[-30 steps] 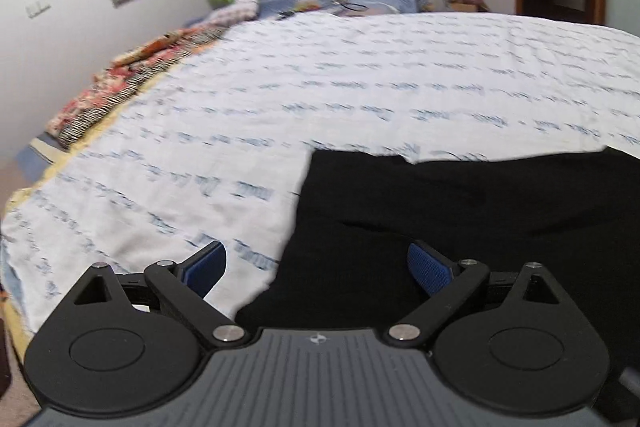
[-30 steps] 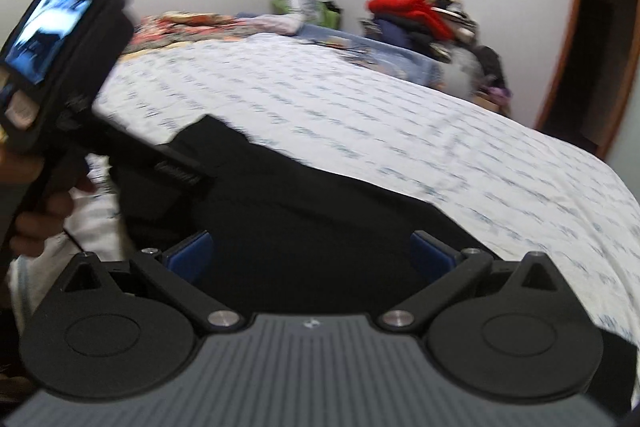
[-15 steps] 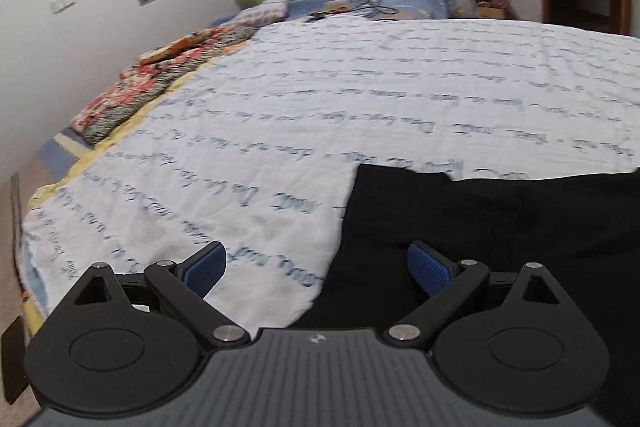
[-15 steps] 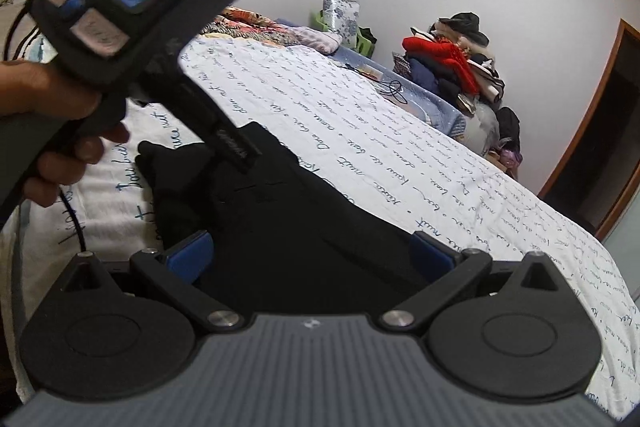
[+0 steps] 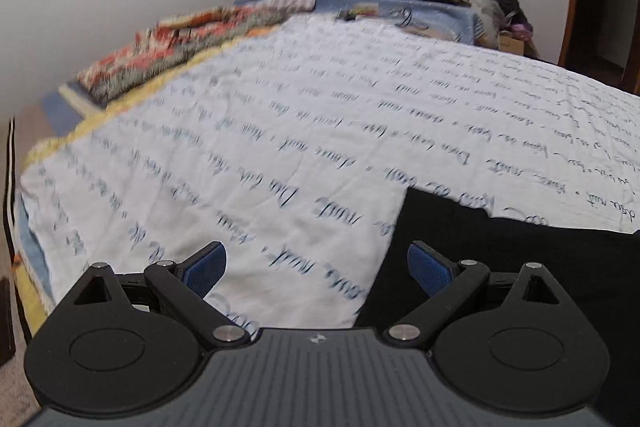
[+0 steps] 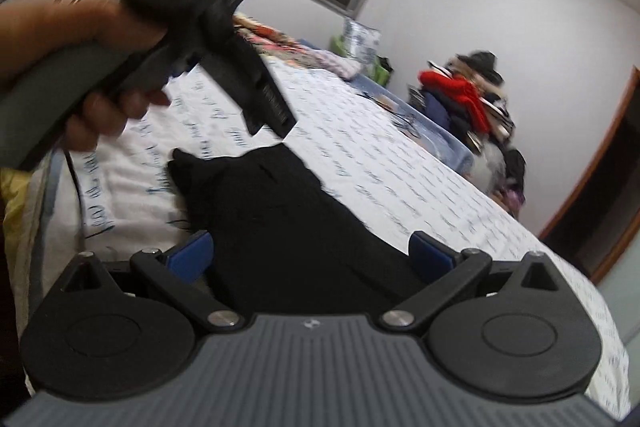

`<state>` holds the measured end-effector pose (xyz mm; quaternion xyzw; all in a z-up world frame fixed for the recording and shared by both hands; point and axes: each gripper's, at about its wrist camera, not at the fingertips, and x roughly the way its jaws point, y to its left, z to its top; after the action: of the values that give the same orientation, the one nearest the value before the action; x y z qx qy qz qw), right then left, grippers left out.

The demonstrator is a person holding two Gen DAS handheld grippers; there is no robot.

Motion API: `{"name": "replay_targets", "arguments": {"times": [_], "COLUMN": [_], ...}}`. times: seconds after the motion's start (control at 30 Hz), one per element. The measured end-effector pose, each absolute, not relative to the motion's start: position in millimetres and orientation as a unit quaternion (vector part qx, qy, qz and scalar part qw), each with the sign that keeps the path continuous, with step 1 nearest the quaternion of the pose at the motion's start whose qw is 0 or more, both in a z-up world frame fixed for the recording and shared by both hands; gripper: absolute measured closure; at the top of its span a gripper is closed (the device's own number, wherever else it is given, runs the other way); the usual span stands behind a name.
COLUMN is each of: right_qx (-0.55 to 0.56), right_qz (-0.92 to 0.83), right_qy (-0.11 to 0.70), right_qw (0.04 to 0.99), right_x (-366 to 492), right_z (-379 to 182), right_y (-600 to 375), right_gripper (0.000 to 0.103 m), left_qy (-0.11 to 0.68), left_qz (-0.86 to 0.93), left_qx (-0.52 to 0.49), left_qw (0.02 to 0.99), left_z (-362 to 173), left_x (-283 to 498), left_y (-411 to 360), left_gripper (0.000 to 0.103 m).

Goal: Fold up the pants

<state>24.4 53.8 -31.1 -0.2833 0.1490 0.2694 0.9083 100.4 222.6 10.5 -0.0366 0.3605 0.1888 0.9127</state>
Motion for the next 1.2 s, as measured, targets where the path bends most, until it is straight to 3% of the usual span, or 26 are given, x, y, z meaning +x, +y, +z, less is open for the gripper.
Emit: {"name": "replay_targets", "arguments": {"times": [0.1,0.33,0.53,0.7,0.8,1.2], "right_qx": [-0.326,-0.478,-0.494,-0.509,-0.495,-0.231], "right_qz": [0.28,0.238,0.245,0.257,0.263,0.311], "right_qy": [0.138,0.083,0.072,0.08,0.08,0.177], "right_qw": [0.893,0.841,0.831,0.818,0.824,0.905], "right_x": [19,14,23,31,33,74], "right_z": [-44,-84,-94,-105,-105,-47], "right_y": [74,115,136,152,152,108], "right_gripper": [0.002,0.018,0.028,0.089,0.092,0.094], "left_qy": [0.371,0.406,0.428,0.444,0.443,0.425], "left_qz": [0.176,0.113,0.075,0.022,0.018,-0.024], "left_qx": [-0.06,-0.12,-0.222,-0.341,-0.363,-0.441], "left_qw": [0.91,0.899,0.873,0.828,0.819,0.79], "left_z": [7,-6,-14,-33,-40,-51], "left_x": [94,86,80,85,89,124], "left_y": [234,241,261,274,275,268], "left_gripper": [0.005,0.005,0.005,0.005,0.005,0.006]}}
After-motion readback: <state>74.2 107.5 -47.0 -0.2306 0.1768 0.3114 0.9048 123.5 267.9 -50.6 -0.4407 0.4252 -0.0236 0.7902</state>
